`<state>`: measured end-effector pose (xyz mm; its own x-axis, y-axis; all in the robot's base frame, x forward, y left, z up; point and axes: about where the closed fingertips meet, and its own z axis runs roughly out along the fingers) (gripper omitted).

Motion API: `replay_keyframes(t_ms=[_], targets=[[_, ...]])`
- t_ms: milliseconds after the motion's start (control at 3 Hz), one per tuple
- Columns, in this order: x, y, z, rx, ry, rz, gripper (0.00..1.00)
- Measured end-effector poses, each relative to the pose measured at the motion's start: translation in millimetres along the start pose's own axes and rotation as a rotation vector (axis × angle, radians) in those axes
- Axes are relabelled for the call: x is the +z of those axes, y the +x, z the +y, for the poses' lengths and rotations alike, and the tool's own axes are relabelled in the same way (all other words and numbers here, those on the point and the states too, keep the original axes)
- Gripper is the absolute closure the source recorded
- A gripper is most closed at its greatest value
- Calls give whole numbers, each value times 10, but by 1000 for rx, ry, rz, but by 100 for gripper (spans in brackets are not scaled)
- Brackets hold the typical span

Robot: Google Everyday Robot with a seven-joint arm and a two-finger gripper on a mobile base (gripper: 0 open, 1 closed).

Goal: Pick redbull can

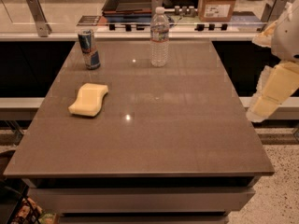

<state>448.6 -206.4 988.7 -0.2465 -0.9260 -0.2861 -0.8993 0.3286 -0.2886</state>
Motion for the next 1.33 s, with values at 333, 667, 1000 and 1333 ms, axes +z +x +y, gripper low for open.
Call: replay_keyframes(t_ms=[333, 667, 1000, 1333], targets=[[105, -280, -91, 101, 24, -153, 0], [211, -693, -132, 189, 31, -336, 0], [299, -1129, -166, 283, 65, -441, 0], [400, -1492, -223, 369, 109, -470, 0]])
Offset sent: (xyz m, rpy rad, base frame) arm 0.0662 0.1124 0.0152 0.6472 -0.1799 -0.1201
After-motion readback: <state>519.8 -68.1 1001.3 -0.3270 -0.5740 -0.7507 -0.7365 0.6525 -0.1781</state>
